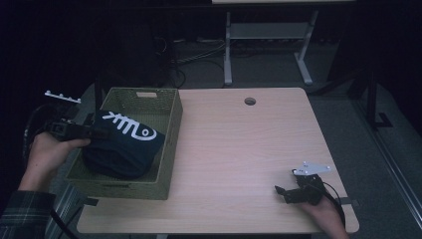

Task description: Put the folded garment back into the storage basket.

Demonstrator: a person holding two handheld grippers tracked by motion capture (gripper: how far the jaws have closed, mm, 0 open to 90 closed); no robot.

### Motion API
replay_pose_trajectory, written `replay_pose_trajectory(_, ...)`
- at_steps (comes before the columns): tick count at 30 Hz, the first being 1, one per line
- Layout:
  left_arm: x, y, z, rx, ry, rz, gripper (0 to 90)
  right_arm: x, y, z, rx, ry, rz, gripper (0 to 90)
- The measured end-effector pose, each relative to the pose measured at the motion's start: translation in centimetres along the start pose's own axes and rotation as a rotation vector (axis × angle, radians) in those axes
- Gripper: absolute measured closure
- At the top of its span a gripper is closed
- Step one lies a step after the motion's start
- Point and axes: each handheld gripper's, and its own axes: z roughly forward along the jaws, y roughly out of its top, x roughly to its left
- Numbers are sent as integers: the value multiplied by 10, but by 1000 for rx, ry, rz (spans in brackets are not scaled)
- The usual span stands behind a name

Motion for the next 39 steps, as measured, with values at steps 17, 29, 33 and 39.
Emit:
replay_pose_trajectory(17,10,-8,30,41,-6,-37,700,0,0,0,2,0,0,92)
replay_pose_trajectory(29,21,-18,51,80,6,-69,699,0,0,0,2,0,0,92)
replay_pose_trajectory(33,26,-21,56,89,12,-79,700,0,0,0,2,0,0,92)
replay_pose_trajectory(39,28,-24,70,120,18,-76,695,0,0,0,2,0,0,92)
